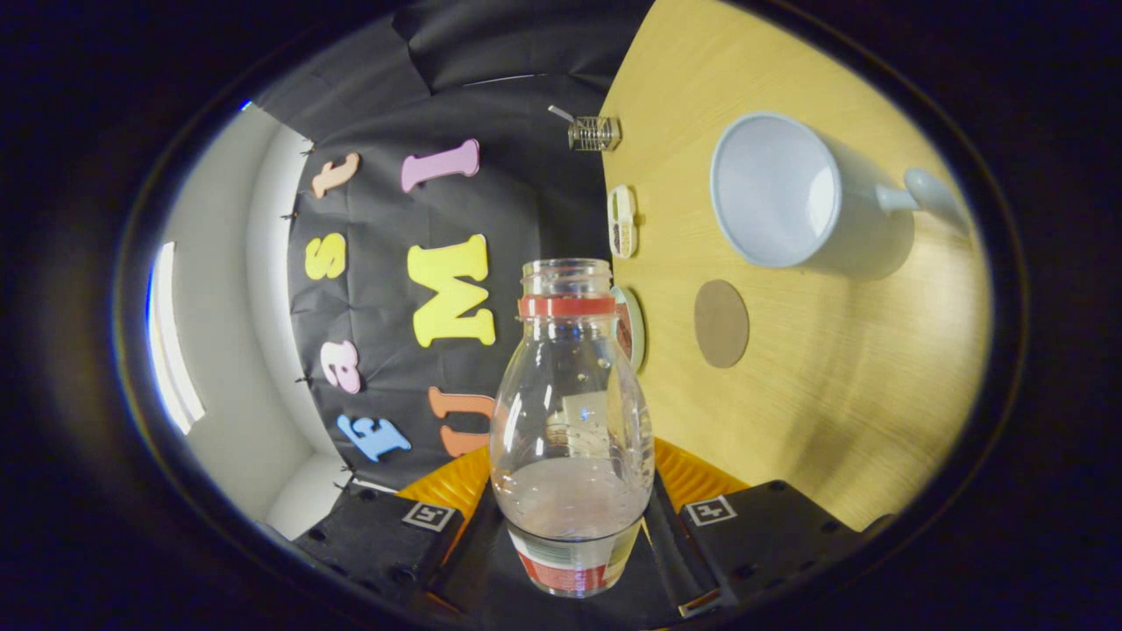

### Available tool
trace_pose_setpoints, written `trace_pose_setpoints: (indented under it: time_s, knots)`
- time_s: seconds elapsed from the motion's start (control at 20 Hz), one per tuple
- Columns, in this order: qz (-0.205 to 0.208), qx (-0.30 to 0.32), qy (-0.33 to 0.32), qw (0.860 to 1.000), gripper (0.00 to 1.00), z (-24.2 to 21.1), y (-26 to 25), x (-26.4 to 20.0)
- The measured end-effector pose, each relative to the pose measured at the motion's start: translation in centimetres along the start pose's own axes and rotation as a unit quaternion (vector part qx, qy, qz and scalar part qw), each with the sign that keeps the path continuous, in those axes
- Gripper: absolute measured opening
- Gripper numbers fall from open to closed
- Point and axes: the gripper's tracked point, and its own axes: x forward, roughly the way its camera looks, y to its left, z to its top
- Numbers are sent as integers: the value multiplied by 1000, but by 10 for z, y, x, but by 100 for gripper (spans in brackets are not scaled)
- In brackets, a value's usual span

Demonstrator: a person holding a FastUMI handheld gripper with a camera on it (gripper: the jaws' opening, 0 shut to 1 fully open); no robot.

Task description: Take the bottle from table, then pour the juice into the cup, finally place the bottle on the coaster

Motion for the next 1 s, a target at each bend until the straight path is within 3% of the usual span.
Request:
trace_pose_setpoints:
  time_s: [0.35,1.0]
  knots:
    - [11,50,4,999,81,4,9,-3]
    - [22,70,15,997,81,0,14,-4]
